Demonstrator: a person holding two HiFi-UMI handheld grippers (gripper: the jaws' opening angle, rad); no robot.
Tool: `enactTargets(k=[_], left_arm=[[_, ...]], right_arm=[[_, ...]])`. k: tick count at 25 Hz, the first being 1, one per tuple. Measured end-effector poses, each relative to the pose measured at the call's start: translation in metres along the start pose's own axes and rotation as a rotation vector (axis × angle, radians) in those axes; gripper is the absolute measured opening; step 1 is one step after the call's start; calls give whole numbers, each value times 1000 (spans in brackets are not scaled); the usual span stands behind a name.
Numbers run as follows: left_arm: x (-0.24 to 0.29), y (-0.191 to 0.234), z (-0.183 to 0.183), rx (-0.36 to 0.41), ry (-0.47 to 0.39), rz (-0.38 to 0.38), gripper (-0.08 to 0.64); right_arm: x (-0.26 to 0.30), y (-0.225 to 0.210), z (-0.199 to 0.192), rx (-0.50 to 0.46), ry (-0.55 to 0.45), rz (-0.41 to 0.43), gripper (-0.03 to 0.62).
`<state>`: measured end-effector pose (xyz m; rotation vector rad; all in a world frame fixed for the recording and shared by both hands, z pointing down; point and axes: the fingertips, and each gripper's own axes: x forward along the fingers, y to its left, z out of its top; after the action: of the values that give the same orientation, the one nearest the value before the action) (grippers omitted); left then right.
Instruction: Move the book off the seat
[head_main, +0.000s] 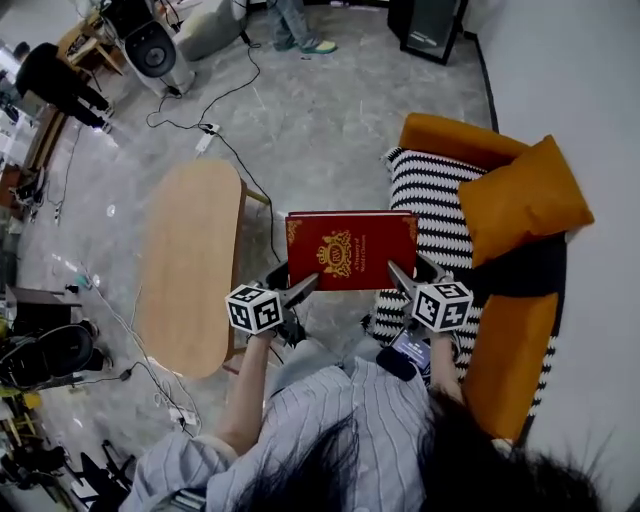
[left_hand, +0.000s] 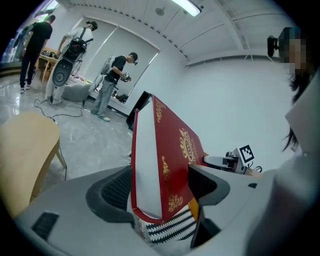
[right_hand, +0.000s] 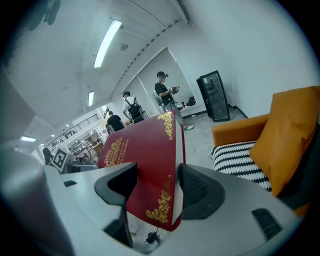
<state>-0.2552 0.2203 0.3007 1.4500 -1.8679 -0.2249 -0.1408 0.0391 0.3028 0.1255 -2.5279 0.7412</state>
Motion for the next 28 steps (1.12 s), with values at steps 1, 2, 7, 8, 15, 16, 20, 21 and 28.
enactTargets(k=[1, 2, 7, 8, 15, 16, 20, 21, 28], left_arm=[[-8, 5, 0, -5, -12, 5, 360], [-15, 10, -1, -10, -22, 7, 360], [-63, 35, -1, -24, -61, 20, 360], [-76, 41, -2, -30, -71, 27, 360], [-177, 113, -12, -102, -152, 94, 360], [-190, 122, -14, -110, -162, 107, 360], [-235, 150, -24, -138, -206, 158, 360], [-248, 158, -27, -148, -219, 171, 359], [-332, 204, -47, -216, -315, 265, 359]], right_arm=[[4, 9, -1, -13, 6, 4, 279], [7, 17, -2, -26, 13, 6, 279], [24, 68, -7, -70, 37, 31, 279], [28, 81, -10, -77, 44, 38, 279], [87, 188, -37, -143, 112, 105, 279], [95, 201, -42, -150, 121, 118, 279], [121, 246, -57, -191, 161, 170, 279], [128, 260, -62, -200, 173, 183, 279], [171, 346, -89, -292, 256, 277, 279]])
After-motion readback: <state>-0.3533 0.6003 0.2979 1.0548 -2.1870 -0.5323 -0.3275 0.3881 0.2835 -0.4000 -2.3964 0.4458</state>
